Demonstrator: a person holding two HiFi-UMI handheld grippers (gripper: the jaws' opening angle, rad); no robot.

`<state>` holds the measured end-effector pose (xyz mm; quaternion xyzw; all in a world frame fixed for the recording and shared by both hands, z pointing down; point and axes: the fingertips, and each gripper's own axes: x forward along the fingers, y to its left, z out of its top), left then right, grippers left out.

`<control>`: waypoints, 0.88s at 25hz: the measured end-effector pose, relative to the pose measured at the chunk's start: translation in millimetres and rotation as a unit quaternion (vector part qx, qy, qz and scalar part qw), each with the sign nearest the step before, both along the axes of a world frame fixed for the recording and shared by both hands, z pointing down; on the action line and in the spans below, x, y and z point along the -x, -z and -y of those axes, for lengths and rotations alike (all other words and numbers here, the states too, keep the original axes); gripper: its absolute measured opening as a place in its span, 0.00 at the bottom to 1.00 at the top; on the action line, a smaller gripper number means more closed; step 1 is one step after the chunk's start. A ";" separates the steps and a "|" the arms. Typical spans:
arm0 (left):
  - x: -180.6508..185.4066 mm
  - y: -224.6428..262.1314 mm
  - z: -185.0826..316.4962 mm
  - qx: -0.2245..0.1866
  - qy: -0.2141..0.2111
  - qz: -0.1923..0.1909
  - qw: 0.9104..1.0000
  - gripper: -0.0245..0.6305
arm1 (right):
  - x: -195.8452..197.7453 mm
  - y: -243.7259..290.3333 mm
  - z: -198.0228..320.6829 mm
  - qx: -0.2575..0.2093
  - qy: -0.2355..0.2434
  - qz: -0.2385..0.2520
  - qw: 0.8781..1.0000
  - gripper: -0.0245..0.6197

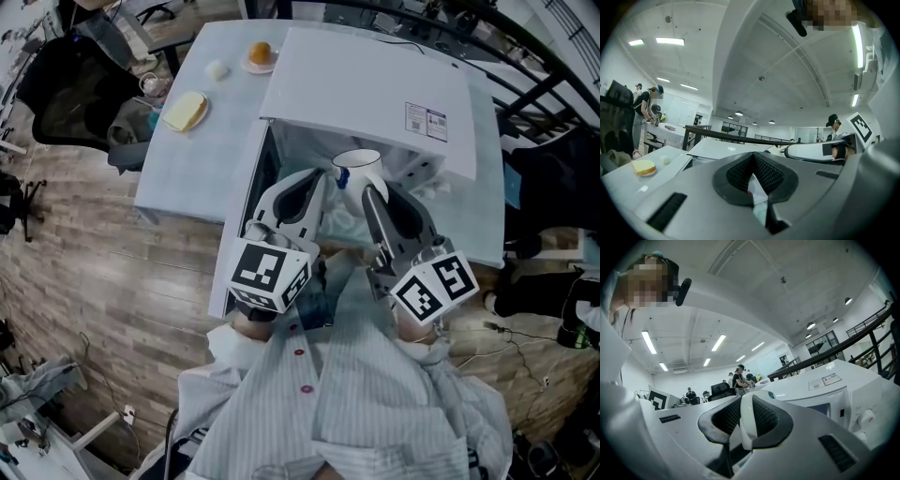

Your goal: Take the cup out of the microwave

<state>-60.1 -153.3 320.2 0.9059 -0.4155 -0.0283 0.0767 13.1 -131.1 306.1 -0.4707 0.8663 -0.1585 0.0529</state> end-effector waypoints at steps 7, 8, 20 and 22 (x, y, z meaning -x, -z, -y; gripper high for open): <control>-2.6 -1.2 -0.9 0.002 -0.002 0.003 1.000 0.05 | -2.2 0.8 0.4 0.000 0.001 -0.001 1.000 0.17; -2.7 -1.3 -1.1 0.001 -0.002 0.003 1.000 0.05 | -2.2 0.4 0.4 0.000 0.001 -0.001 1.000 0.17; 0.6 -3.7 -1.8 0.003 0.000 0.005 1.000 0.05 | -0.5 -4.6 -0.1 0.005 0.000 0.005 1.000 0.17; 0.1 -4.1 -2.6 0.003 -0.001 0.005 1.000 0.05 | 0.0 -4.5 -0.3 0.005 0.001 0.005 1.000 0.17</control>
